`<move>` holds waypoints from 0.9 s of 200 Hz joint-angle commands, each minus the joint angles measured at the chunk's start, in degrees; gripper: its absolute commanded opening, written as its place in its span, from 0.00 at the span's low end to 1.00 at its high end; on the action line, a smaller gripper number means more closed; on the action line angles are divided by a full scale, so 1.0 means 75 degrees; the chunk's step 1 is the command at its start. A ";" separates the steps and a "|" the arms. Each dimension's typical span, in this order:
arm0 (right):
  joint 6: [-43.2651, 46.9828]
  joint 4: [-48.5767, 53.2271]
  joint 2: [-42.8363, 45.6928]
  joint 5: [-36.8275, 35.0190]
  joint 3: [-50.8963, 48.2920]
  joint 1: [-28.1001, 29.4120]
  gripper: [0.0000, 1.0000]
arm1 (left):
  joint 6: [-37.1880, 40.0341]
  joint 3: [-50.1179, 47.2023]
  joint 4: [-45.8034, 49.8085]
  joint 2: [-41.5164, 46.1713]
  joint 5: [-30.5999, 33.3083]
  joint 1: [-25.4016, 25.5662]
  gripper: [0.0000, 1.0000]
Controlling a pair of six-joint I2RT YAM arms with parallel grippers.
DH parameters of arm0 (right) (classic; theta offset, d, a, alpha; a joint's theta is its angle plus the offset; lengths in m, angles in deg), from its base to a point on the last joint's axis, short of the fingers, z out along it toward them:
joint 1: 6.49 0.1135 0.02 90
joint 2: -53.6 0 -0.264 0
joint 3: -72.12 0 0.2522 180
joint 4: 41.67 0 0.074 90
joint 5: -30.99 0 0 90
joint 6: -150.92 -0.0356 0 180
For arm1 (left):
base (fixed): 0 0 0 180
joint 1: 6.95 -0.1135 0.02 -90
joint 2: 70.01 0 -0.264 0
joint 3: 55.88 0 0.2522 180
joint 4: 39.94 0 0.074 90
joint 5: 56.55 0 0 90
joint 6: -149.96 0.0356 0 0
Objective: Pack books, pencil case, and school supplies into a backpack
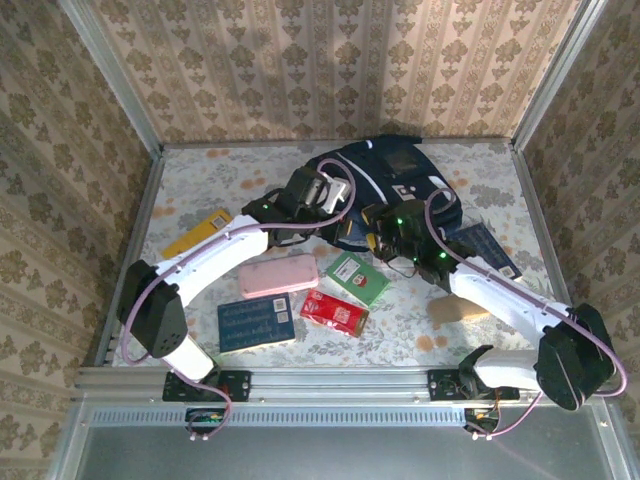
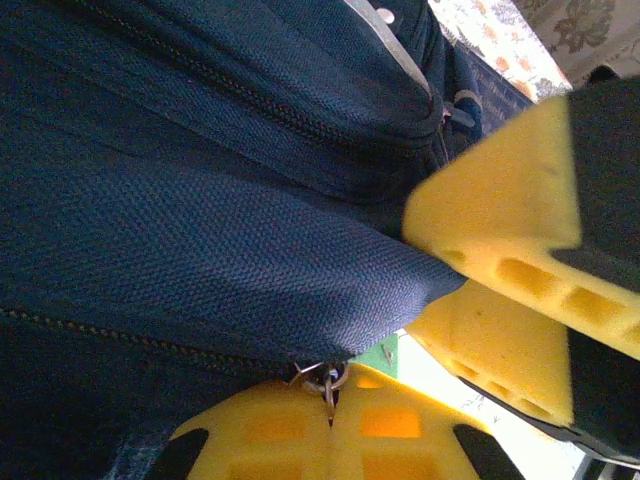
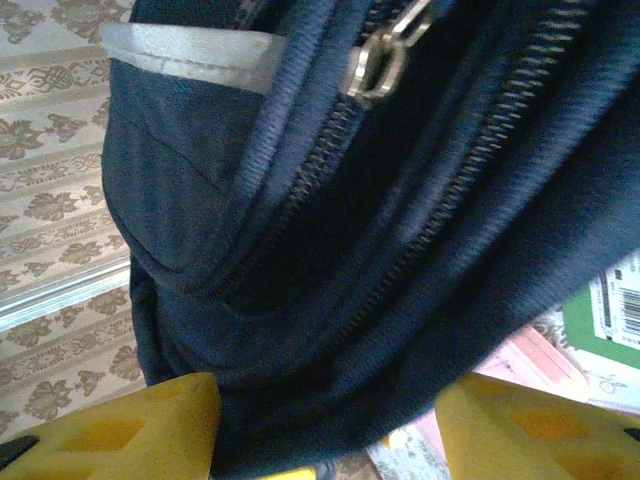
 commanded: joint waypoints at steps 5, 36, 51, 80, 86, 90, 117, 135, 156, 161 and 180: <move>0.0032 -0.0786 -0.0302 -0.0134 0.0010 -0.0058 0.60 | 0.0201 0.0477 -0.0296 0.0228 -0.0074 0.0203 0.00; 0.0372 -0.1157 -0.0262 -0.0652 -0.0125 -0.0140 0.56 | 0.0190 0.0472 -0.0270 0.0270 -0.0050 0.0271 0.00; 0.0405 -0.1242 -0.0363 -0.0611 -0.0109 -0.0264 0.52 | 0.0230 0.0472 -0.0266 0.0291 -0.0033 0.0327 0.00; 0.1053 -0.1346 -0.0668 -0.0263 0.0233 -0.0542 0.29 | 0.0369 0.0501 -0.0165 0.0313 0.0087 0.0454 0.00; 0.1288 -0.1169 -0.0749 -0.0118 0.0408 -0.0600 0.21 | 0.0387 0.0496 -0.0138 0.0316 0.0133 0.0458 0.00; 0.1492 -0.1098 -0.0801 -0.0035 0.0532 -0.0647 0.16 | 0.0403 0.0486 -0.0120 0.0335 0.0163 0.0456 0.00; 0.2775 -0.0441 -0.1181 0.0624 0.1269 -0.0895 0.00 | 0.0447 0.0379 -0.0045 0.0479 0.0398 0.0407 0.00; 0.3414 -0.0371 -0.1274 0.0988 0.1493 -0.1033 0.00 | 0.0459 0.0378 0.0109 0.0532 0.0488 0.0287 0.00; 0.3842 -0.0186 -0.1433 0.1530 0.1763 -0.1236 0.00 | 0.0432 0.0291 0.0197 0.0589 0.0504 0.0089 0.00; 0.3908 -0.0138 -0.1476 0.1643 0.1833 -0.1286 0.00 | 0.0415 0.0254 0.0197 0.0604 0.0491 0.0044 0.00; 0.4082 -0.0110 -0.1525 0.1846 0.1905 -0.1434 0.00 | 0.0378 0.0086 0.0197 0.0675 0.0466 -0.0138 0.00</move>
